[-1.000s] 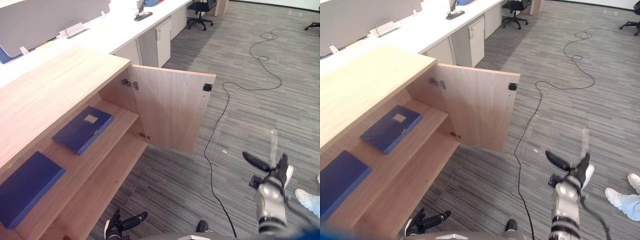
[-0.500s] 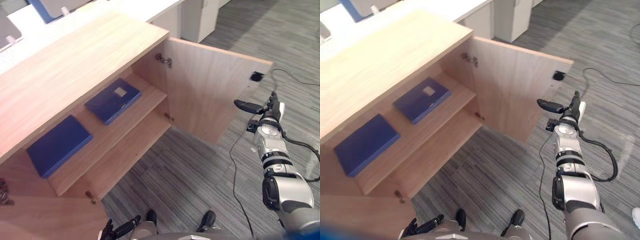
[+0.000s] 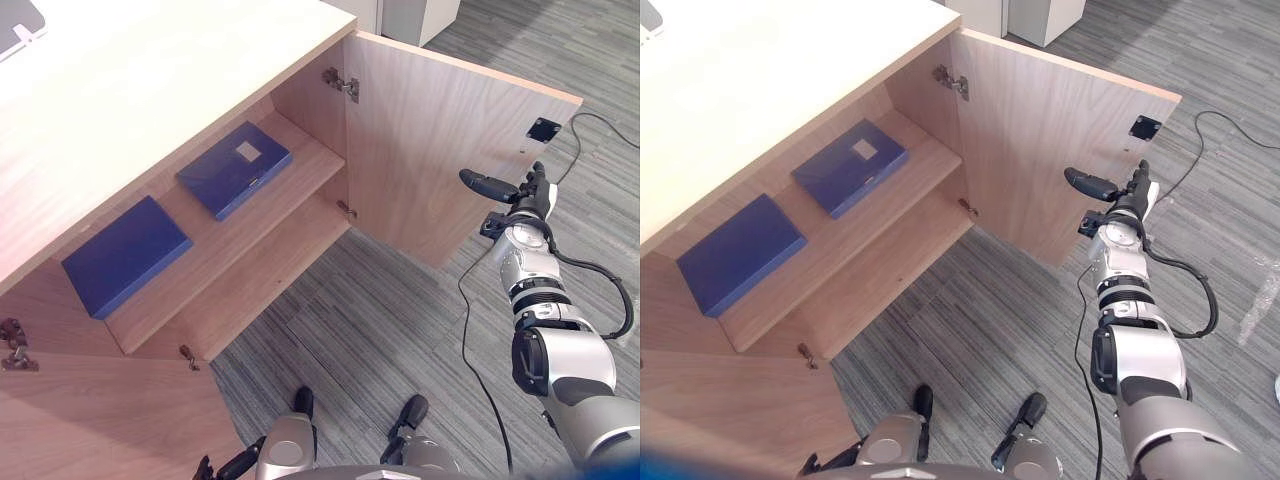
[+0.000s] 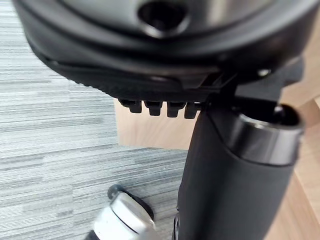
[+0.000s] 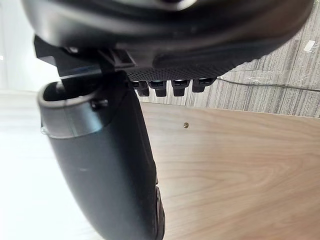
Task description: Walk over to the cabinet, pick up the folder, carry it to the office cabinet, place the folder inside the office cabinet, then close the office cabinet door
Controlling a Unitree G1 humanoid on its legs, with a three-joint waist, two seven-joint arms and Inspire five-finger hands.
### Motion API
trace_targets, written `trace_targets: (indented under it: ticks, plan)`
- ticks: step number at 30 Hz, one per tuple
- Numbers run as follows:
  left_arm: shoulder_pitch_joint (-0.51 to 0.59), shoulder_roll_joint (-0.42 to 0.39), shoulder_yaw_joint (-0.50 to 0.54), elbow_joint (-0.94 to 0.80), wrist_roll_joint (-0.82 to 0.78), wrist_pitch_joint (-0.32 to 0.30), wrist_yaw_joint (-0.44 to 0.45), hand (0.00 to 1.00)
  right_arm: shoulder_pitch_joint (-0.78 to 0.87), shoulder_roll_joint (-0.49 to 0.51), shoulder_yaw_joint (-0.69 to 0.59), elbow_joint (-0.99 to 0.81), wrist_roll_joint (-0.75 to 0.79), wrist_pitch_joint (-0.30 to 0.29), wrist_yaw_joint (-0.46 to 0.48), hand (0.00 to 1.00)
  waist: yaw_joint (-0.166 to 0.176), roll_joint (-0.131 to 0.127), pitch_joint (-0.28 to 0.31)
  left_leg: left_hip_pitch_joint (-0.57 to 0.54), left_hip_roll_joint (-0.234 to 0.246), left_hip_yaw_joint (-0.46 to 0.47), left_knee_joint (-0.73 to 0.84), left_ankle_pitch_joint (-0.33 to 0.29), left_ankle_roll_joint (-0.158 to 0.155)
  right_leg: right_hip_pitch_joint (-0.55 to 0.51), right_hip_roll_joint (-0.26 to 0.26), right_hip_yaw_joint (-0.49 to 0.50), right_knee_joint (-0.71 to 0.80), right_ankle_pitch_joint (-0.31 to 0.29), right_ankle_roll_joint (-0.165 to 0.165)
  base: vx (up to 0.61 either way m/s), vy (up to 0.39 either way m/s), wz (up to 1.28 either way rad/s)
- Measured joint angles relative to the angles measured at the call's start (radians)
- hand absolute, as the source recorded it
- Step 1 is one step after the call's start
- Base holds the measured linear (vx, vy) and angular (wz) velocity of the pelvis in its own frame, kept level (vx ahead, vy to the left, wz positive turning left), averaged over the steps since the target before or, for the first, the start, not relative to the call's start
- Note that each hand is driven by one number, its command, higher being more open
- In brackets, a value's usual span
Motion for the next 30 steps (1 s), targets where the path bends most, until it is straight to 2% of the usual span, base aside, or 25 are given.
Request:
trace_targets:
  ticks: [1, 3, 5, 6, 7, 8, 10, 12, 13, 14, 15, 16, 17, 18, 20, 21, 22, 23, 24, 25, 26, 27, 30]
  plan:
    - [0.001, -0.001, 0.005, 0.019, 0.000, 0.005, 0.000, 1.00, 0.004, 0.000, 0.000, -0.010, 0.001, 0.001, 0.002, 1.00, 0.001, 0.005, 0.004, -0.013, 0.005, -0.001, 0.058, -0.009, 0.015, 0.013, 0.005, 0.007, -0.002, -0.002, 0.002, -0.10, -0.005, -0.19]
    - [0.002, -0.013, 0.020, 0.045, 0.001, 0.017, 0.001, 1.00, 0.035, 0.000, -0.001, -0.098, 0.000, 0.000, 0.006, 1.00, 0.000, 0.013, 0.012, -0.046, 0.016, -0.014, 0.153, -0.007, 0.017, 0.027, 0.011, 0.021, -0.008, -0.006, 0.002, -0.09, 0.031, -0.17]
    - [0.001, -0.023, 0.028, 0.050, 0.001, 0.020, -0.005, 1.00, 0.067, 0.000, -0.002, -0.177, -0.001, -0.003, 0.007, 1.00, -0.004, 0.013, 0.012, -0.060, 0.015, -0.033, 0.168, -0.001, 0.025, 0.018, 0.015, 0.033, -0.009, -0.011, 0.007, -0.06, 0.033, -0.15]
    - [0.000, -0.024, 0.035, 0.052, 0.004, 0.020, -0.008, 1.00, 0.086, 0.000, -0.002, -0.217, -0.002, -0.006, 0.008, 1.00, -0.005, 0.013, 0.010, -0.059, 0.016, -0.034, 0.153, 0.004, 0.030, 0.007, 0.018, 0.038, -0.009, -0.017, 0.012, -0.01, -0.015, -0.19]
    - [-0.003, -0.029, 0.042, 0.055, 0.015, 0.021, -0.011, 1.00, 0.110, 0.005, -0.002, -0.280, -0.008, -0.007, 0.009, 1.00, -0.005, 0.027, 0.004, -0.058, 0.041, -0.036, 0.123, -0.002, 0.020, -0.030, 0.028, 0.041, 0.065, -0.033, 0.003, 0.03, 0.044, -0.12]
    - [-0.008, -0.023, 0.054, 0.050, 0.029, 0.017, -0.009, 1.00, 0.133, 0.012, -0.006, -0.315, -0.010, -0.012, 0.008, 1.00, -0.011, 0.027, 0.006, -0.067, 0.046, -0.030, 0.131, -0.015, 0.001, -0.079, 0.008, 0.053, 0.152, -0.082, -0.018, 0.06, 0.069, -0.07]
    - [-0.022, -0.029, 0.080, 0.053, 0.042, 0.026, -0.011, 1.00, 0.180, 0.048, 0.015, -0.334, -0.010, -0.012, 0.013, 1.00, -0.009, 0.013, 0.000, -0.037, 0.049, -0.030, 0.120, -0.013, 0.001, -0.063, 0.026, 0.080, 0.120, -0.076, -0.011, 0.03, 0.052, -0.31]
    - [-0.024, -0.029, 0.090, 0.055, 0.042, 0.037, -0.015, 1.00, 0.219, 0.081, 0.044, -0.372, -0.011, -0.012, 0.021, 1.00, -0.007, 0.004, -0.010, 0.018, 0.048, -0.021, 0.042, -0.012, 0.003, -0.052, 0.040, 0.113, 0.069, -0.076, -0.005, 0.03, -0.003, -0.59]
    - [-0.024, -0.033, 0.093, 0.056, 0.043, 0.037, -0.012, 1.00, 0.248, 0.097, 0.053, -0.401, -0.015, -0.012, 0.029, 1.00, -0.006, 0.009, -0.021, 0.048, 0.056, -0.019, -0.009, -0.009, 0.010, -0.041, 0.053, 0.122, 0.052, -0.081, 0.003, 0.10, 0.047, -0.66]
    - [-0.025, -0.029, 0.095, 0.054, 0.048, 0.035, -0.012, 1.00, 0.276, 0.112, 0.056, -0.417, -0.039, -0.012, 0.036, 1.00, -0.006, 0.003, -0.027, 0.075, 0.048, 0.002, -0.023, -0.038, -0.003, -0.101, 0.014, 0.144, 0.180, -0.091, -0.007, 0.11, 0.139, -0.57]
    - [-0.024, -0.030, 0.097, 0.056, 0.059, 0.036, -0.011, 1.00, 0.311, 0.115, 0.057, -0.413, -0.061, -0.009, 0.040, 1.00, -0.009, 0.005, -0.033, 0.115, 0.042, 0.025, -0.038, -0.070, 0.013, -0.124, -0.008, 0.172, 0.288, -0.142, 0.003, 0.13, 0.204, -0.47]
    - [-0.022, -0.028, 0.097, 0.056, 0.060, 0.036, -0.012, 1.00, 0.323, 0.122, 0.057, -0.413, -0.074, -0.004, 0.043, 1.00, -0.009, -0.002, -0.034, 0.140, 0.033, 0.037, -0.051, -0.082, 0.020, -0.137, -0.023, 0.186, 0.340, -0.167, 0.008, 0.09, 0.216, -0.47]
    - [-0.019, -0.018, 0.092, 0.062, 0.061, 0.035, -0.012, 1.00, 0.334, 0.131, 0.058, -0.406, -0.096, 0.002, 0.047, 1.00, -0.019, -0.010, -0.038, 0.188, 0.012, 0.054, -0.080, -0.105, 0.021, -0.174, -0.057, 0.220, 0.455, -0.197, 0.006, 0.07, 0.183, -0.52]
    - [-0.019, -0.007, 0.077, 0.072, 0.063, 0.034, -0.012, 1.00, 0.334, 0.127, 0.075, -0.395, -0.117, 0.003, 0.062, 1.00, -0.033, -0.013, -0.038, 0.221, -0.006, 0.057, -0.098, -0.130, 0.007, -0.231, -0.097, 0.229, 0.585, -0.203, -0.006, 0.02, 0.146, -0.48]
    - [-0.021, 0.018, 0.061, 0.075, 0.082, 0.029, -0.016, 1.00, 0.336, 0.127, 0.083, -0.356, -0.130, 0.005, 0.080, 1.00, -0.044, -0.041, -0.039, 0.262, -0.043, 0.058, -0.108, -0.163, -0.001, -0.253, -0.160, 0.201, 0.677, -0.219, -0.044, -0.02, 0.117, -0.27]
    - [-0.021, 0.034, 0.049, 0.076, 0.083, 0.030, -0.021, 1.00, 0.347, 0.127, 0.094, -0.339, -0.130, 0.009, 0.088, 1.00, -0.051, -0.061, -0.054, 0.255, -0.054, 0.060, -0.099, -0.170, 0.010, -0.246, -0.169, 0.205, 0.651, -0.217, -0.046, -0.03, 0.092, -0.13]
    - [-0.022, 0.049, 0.046, 0.075, 0.083, 0.029, -0.023, 1.00, 0.356, 0.125, 0.104, -0.339, -0.131, 0.008, 0.095, 1.00, -0.055, -0.067, -0.059, 0.249, -0.057, 0.060, -0.092, -0.173, 0.014, -0.233, -0.160, 0.211, 0.616, -0.212, -0.045, -0.05, 0.114, -0.07]
    - [-0.029, 0.060, 0.038, 0.070, 0.083, 0.029, -0.026, 1.00, 0.372, 0.117, 0.124, -0.339, -0.132, 0.007, 0.115, 1.00, -0.057, -0.075, -0.064, 0.231, -0.057, 0.058, -0.077, -0.176, 0.017, -0.202, -0.133, 0.219, 0.521, -0.182, -0.017, -0.04, 0.143, -0.06]
    - [-0.038, 0.063, 0.031, 0.061, 0.083, 0.029, -0.027, 1.00, 0.384, 0.114, 0.125, -0.340, -0.133, 0.007, 0.132, 1.00, -0.057, -0.080, -0.067, 0.206, -0.055, 0.053, -0.065, -0.175, 0.019, -0.189, -0.104, 0.250, 0.440, -0.152, -0.016, -0.04, 0.146, -0.04]
    - [-0.042, 0.065, 0.025, 0.056, 0.083, 0.029, -0.029, 1.00, 0.390, 0.111, 0.124, -0.340, -0.133, 0.007, 0.137, 1.00, -0.058, -0.082, -0.067, 0.197, -0.056, 0.048, -0.060, -0.174, 0.020, -0.182, -0.090, 0.276, 0.406, -0.149, -0.018, -0.05, 0.108, 0.08]
    - [-0.049, 0.070, 0.008, 0.053, 0.084, 0.029, -0.030, 1.00, 0.409, 0.102, 0.121, -0.340, -0.133, 0.008, 0.141, 1.00, -0.060, -0.080, -0.068, 0.182, -0.056, 0.033, -0.049, -0.174, 0.021, -0.162, -0.053, 0.336, 0.338, -0.131, 0.010, -0.07, 0.051, 0.35]
    - [-0.056, 0.071, 0.002, 0.053, 0.091, 0.029, -0.031, 1.00, 0.427, 0.090, 0.113, -0.339, -0.133, 0.009, 0.142, 1.00, -0.072, -0.077, -0.069, 0.170, -0.060, 0.010, -0.043, -0.173, 0.022, -0.137, -0.039, 0.360, 0.288, -0.105, 0.043, -0.07, 0.033, 0.39]
    - [-0.054, 0.065, 0.002, 0.056, 0.101, 0.029, -0.029, 1.00, 0.430, 0.071, 0.113, -0.334, -0.133, 0.017, 0.140, 1.00, -0.079, -0.065, -0.077, 0.161, -0.060, -0.001, -0.051, -0.171, 0.024, -0.109, -0.033, 0.343, 0.218, -0.064, 0.057, -0.03, 0.025, 0.15]
